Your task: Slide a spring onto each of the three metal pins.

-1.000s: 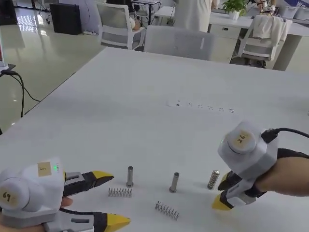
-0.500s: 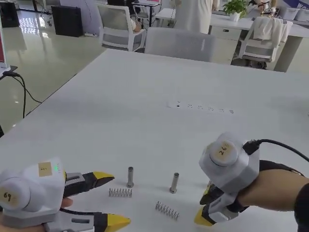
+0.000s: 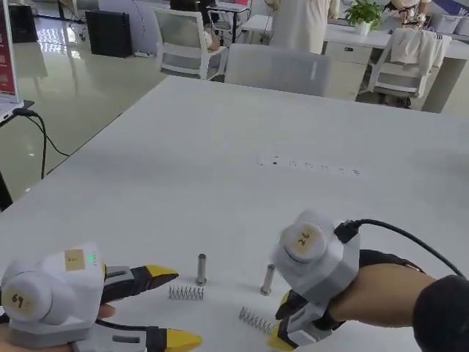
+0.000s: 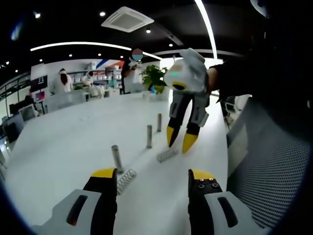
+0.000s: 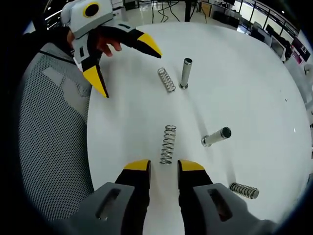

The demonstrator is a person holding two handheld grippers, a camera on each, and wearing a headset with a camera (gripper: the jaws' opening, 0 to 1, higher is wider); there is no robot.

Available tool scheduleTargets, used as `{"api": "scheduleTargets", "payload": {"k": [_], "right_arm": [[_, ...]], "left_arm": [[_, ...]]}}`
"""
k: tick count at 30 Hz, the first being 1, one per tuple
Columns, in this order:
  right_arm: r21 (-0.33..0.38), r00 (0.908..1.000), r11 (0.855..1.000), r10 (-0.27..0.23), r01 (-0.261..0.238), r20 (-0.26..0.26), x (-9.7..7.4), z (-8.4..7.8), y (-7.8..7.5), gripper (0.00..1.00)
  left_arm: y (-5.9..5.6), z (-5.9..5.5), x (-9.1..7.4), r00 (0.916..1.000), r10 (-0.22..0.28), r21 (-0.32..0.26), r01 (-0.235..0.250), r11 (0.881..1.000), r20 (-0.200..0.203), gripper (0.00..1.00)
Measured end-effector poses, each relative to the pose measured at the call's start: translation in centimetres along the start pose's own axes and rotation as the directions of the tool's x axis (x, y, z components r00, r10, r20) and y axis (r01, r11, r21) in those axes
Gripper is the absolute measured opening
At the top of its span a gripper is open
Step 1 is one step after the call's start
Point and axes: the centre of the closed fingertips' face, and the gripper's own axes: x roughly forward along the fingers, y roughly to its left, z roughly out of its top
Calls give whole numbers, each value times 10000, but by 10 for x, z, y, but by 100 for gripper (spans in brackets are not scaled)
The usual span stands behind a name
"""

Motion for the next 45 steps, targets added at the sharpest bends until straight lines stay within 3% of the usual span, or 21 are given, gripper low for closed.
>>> {"api": "scheduleTargets", "payload": {"k": [20,32,45], "right_arm": [[-549,9982,9975,-461,439,-396,10,-1,-5,8],[-908,9995,9958,-176,152,-252,-9,7,4,8],[-1904,9991,9809,408,-386,76,-30,32,27,8]], "left_arm": [[-11,-1,4,9989,-454,5,454,9990,-60,48],[-24,1,15,9935,-1114,250,1120,9934,-254,44],[-38,11,24,9830,-1820,634,1833,9810,-254,34]]}}
